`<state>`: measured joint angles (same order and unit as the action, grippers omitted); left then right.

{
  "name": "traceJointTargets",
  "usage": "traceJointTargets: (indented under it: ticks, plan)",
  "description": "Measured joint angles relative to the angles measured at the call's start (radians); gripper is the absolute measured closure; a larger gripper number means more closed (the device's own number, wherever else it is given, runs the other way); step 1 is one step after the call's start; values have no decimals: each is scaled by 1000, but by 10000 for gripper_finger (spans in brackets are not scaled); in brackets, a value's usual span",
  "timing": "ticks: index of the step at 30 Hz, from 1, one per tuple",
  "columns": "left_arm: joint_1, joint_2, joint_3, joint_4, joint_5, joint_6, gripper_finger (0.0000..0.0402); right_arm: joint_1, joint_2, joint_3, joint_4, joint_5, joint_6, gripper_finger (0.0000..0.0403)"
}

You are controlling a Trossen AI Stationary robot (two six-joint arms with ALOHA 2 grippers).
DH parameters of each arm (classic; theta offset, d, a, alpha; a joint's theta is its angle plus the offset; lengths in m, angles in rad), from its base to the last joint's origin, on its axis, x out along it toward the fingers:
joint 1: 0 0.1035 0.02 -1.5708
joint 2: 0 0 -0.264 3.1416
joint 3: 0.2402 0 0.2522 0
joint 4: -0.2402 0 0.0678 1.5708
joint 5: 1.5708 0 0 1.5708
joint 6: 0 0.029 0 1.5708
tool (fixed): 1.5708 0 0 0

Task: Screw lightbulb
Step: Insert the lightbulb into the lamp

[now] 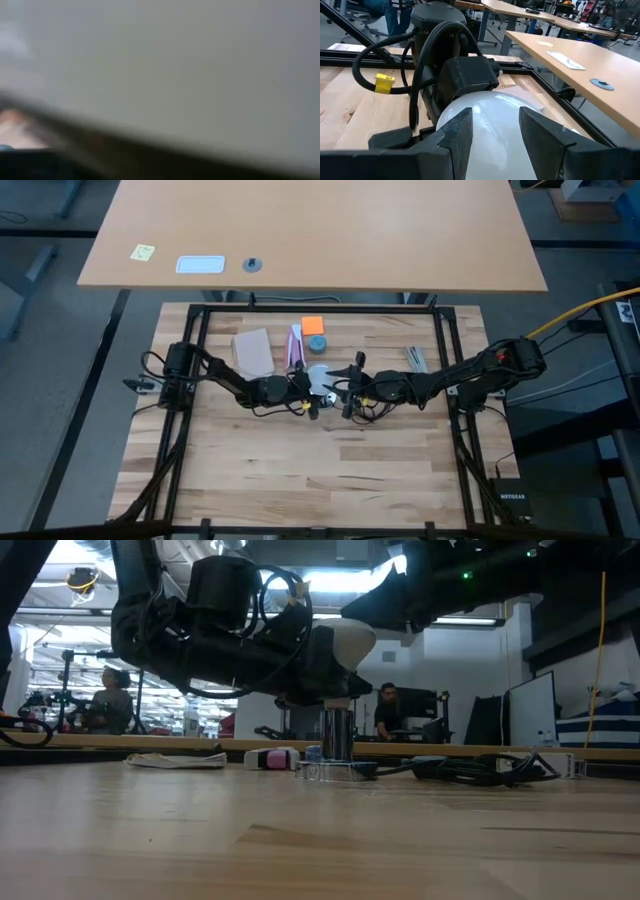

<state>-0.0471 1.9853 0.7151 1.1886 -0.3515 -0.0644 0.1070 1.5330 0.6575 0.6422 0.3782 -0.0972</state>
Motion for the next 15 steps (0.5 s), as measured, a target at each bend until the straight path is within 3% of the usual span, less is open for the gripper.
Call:
traceJointTargets:
  ticks: [15]
  plan:
    - [-10,-64,-37,-106,-8,-36,247,-2,40,24,9,13,1,236]
